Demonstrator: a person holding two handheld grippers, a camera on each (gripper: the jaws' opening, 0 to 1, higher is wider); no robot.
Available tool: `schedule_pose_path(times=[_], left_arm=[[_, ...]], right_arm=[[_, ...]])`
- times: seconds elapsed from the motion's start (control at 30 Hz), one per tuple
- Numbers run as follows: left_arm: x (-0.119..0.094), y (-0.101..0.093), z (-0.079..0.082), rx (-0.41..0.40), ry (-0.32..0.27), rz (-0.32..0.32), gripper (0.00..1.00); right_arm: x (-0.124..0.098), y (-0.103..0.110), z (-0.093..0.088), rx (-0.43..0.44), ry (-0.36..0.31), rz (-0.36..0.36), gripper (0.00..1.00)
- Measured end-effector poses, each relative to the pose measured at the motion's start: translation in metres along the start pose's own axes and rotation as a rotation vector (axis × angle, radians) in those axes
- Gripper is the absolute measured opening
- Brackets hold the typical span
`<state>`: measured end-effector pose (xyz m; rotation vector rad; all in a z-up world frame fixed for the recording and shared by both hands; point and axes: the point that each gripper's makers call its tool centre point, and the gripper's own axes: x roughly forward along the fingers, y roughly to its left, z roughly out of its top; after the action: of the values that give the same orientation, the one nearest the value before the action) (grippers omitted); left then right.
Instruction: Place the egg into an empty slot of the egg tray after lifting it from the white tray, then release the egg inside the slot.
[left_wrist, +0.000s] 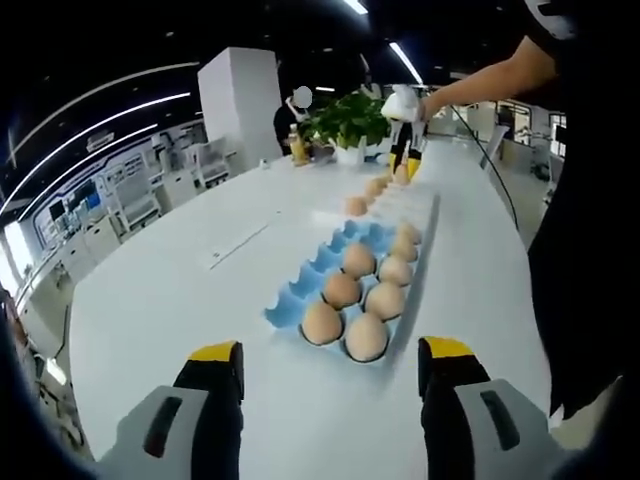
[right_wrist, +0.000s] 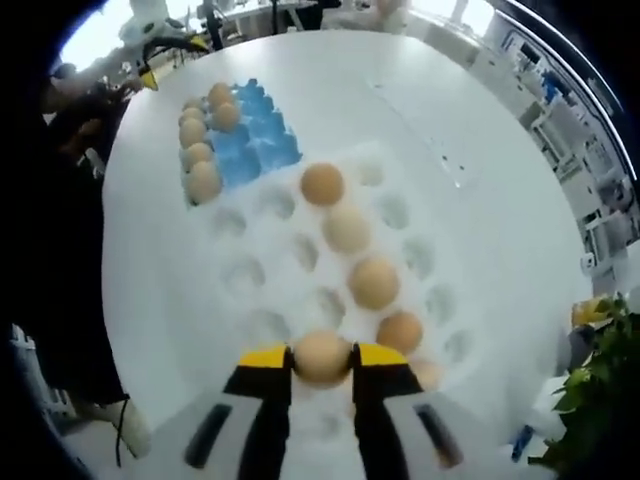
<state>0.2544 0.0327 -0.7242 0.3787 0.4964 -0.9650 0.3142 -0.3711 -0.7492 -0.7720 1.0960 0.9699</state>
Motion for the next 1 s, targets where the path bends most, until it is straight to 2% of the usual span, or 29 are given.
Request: schedule_pose_path(times=[0.43, 1.0], left_arm=[[-0.001, 0.001, -0.001, -0.013, -0.001, 0.003, 0.72], [-0.004, 0.003, 0.0, -0.015, -0.011, 0.016, 0.69]], right_arm=[[0.003, 0.009, 0.019, -0.05, -0.016, 0.019, 0.23], [0.019, 0.028, 0.079, -0.147, -0.092, 0.065, 0.23]])
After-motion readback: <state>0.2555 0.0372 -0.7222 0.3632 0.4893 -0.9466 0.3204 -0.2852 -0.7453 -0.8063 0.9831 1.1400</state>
